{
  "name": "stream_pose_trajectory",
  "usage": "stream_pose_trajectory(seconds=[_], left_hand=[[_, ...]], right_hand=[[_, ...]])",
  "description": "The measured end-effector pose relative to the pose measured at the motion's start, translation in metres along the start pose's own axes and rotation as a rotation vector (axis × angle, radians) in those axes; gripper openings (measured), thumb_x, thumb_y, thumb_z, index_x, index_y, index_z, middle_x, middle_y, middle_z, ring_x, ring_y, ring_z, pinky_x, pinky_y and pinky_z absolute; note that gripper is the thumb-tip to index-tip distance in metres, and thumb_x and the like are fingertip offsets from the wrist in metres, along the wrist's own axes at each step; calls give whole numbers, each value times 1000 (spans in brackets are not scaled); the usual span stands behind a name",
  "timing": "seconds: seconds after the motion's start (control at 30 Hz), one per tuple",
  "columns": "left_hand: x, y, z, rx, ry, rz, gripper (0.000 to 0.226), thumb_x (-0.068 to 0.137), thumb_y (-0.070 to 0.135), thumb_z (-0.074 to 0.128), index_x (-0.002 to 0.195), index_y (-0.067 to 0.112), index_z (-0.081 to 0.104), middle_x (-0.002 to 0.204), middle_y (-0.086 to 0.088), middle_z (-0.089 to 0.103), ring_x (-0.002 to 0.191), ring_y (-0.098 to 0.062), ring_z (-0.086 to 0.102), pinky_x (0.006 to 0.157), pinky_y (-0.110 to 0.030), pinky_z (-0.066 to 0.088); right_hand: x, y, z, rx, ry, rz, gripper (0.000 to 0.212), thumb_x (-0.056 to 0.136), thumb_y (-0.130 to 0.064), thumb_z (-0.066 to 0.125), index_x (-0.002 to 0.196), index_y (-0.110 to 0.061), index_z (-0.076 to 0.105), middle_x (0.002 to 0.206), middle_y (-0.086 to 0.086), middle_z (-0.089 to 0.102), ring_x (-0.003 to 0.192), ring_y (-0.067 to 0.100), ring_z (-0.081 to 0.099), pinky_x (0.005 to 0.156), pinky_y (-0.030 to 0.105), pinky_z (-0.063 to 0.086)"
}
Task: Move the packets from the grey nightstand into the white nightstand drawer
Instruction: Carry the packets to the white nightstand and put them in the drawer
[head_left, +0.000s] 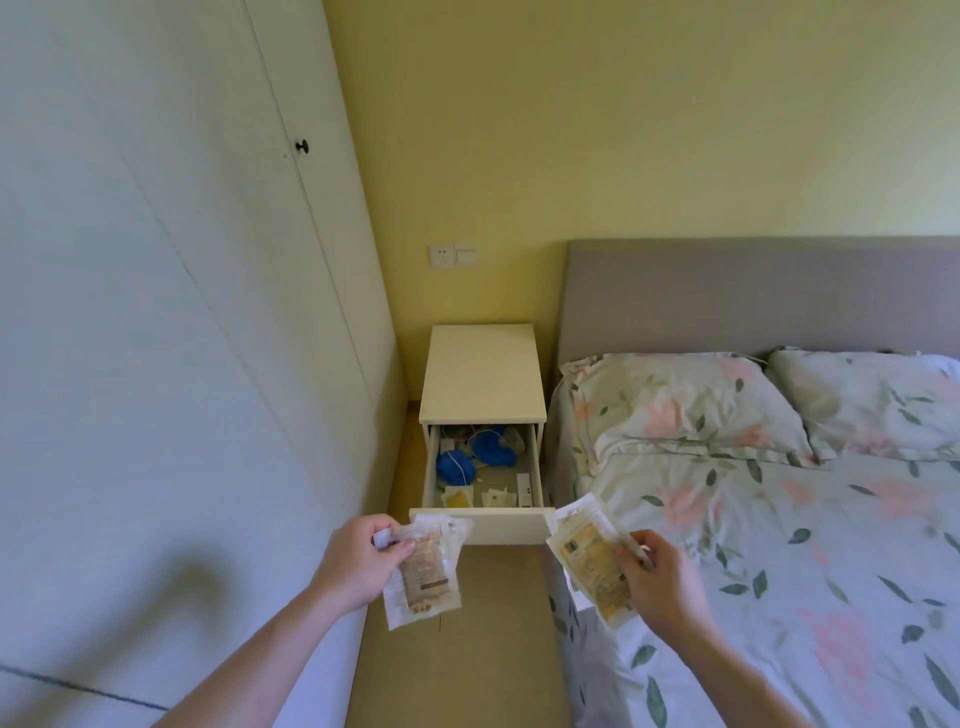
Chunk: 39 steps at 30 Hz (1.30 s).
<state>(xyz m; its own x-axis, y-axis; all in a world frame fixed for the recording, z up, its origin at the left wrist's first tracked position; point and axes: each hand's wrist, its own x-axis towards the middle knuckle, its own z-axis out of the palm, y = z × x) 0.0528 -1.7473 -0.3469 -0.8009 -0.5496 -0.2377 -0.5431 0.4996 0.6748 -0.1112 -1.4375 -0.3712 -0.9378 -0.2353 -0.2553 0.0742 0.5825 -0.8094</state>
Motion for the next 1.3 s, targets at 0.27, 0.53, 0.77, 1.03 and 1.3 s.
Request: stream_pose_trajectory(seconds=[0.27, 0.53, 0.77, 1.03, 1.3], left_hand=[[105, -6, -7, -33, 6, -148, 14, 97, 26, 67, 84, 21, 66, 85, 5, 66, 71, -11, 58, 50, -11, 37], [255, -36, 4, -29, -102, -219, 10, 95, 31, 69, 96, 21, 69, 102, 3, 68, 89, -13, 64, 59, -16, 44], [395, -78, 20, 51, -240, -275, 8, 96, 35, 66, 94, 27, 68, 98, 8, 68, 86, -10, 64, 60, -17, 44], [501, -127, 86, 153, -393, -301, 3, 97, 35, 65, 97, 32, 66, 103, 11, 69, 86, -7, 65, 62, -17, 50], [578, -174, 172, 151, -420, -339, 2, 98, 30, 64, 97, 28, 65, 101, 7, 68, 85, -9, 67, 62, -20, 55]], right_hand=[[113, -33, 22, -44, -106, 38, 17, 102, -25, 56, 96, -24, 72, 79, -3, 74, 71, 16, 69, 58, 30, 56], [209, -55, 68, -39, -126, 215, 30, 101, -18, 52, 77, -3, 62, 62, -1, 54, 56, 14, 48, 49, 24, 36], [306, -56, 132, -65, -90, 389, 32, 101, -20, 54, 72, -8, 63, 64, 4, 59, 60, 21, 55, 54, 33, 43], [390, -29, 205, -175, -136, 513, 24, 99, -37, 52, 86, -29, 70, 86, 3, 69, 77, 23, 70, 63, 44, 62], [479, 13, 274, -227, -224, 515, 24, 104, -23, 46, 92, -18, 66, 85, 2, 70, 70, 9, 59, 53, 18, 41]])
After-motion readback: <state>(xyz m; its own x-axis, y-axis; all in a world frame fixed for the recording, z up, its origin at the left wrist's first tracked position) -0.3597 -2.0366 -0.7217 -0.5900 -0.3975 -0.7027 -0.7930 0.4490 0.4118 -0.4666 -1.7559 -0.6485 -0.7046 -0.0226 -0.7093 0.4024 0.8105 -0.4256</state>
